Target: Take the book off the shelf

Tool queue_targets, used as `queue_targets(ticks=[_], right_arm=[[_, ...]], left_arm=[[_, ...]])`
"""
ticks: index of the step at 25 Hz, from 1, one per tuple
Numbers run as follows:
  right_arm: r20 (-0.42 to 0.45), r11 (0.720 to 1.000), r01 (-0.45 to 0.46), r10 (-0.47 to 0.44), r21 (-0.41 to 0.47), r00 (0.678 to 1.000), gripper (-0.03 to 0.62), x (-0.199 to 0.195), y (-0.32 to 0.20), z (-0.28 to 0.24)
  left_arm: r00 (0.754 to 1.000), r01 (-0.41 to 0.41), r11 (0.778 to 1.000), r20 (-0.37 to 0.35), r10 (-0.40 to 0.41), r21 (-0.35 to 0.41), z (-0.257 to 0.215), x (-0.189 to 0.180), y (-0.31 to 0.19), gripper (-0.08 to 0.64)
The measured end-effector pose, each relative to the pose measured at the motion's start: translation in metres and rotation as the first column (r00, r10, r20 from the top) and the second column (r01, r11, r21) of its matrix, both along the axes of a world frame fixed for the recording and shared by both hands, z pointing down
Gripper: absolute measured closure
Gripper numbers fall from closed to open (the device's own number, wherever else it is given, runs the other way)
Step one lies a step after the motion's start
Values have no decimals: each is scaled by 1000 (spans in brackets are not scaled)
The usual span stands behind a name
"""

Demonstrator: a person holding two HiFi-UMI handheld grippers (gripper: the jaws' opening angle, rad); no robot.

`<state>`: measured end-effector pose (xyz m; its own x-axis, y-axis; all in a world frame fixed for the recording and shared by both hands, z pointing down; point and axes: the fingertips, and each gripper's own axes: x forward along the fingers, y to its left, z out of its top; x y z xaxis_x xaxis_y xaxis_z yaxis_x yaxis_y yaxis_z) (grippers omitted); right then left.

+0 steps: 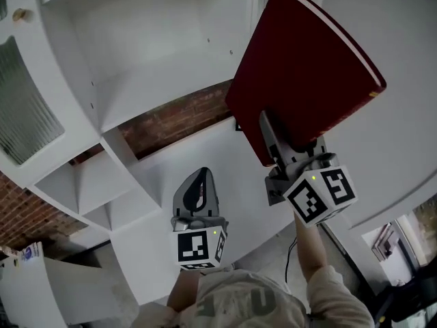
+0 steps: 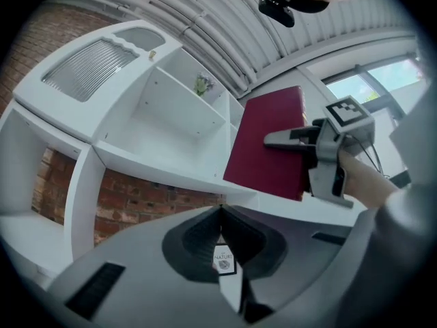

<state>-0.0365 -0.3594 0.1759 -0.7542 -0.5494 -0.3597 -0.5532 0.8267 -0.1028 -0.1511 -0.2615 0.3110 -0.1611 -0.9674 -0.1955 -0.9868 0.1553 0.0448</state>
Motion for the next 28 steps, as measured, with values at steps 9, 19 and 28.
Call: queue_targets(ticks=[9,19,28], right_arm=[[-132,986,-56,35,-159,991,354,35,32,123],[-226,986,-76,41,-149,973,354,35,34,158],[-234,991,-76,49,-110,971,354,29,36,147]], left_arm=[[1000,-25,1000,5,25,6,-7,22,3,548],[999,-46,999,12,46,2,-2,40,1,548],[999,-42,999,-16,42,3,2,31,1,548]])
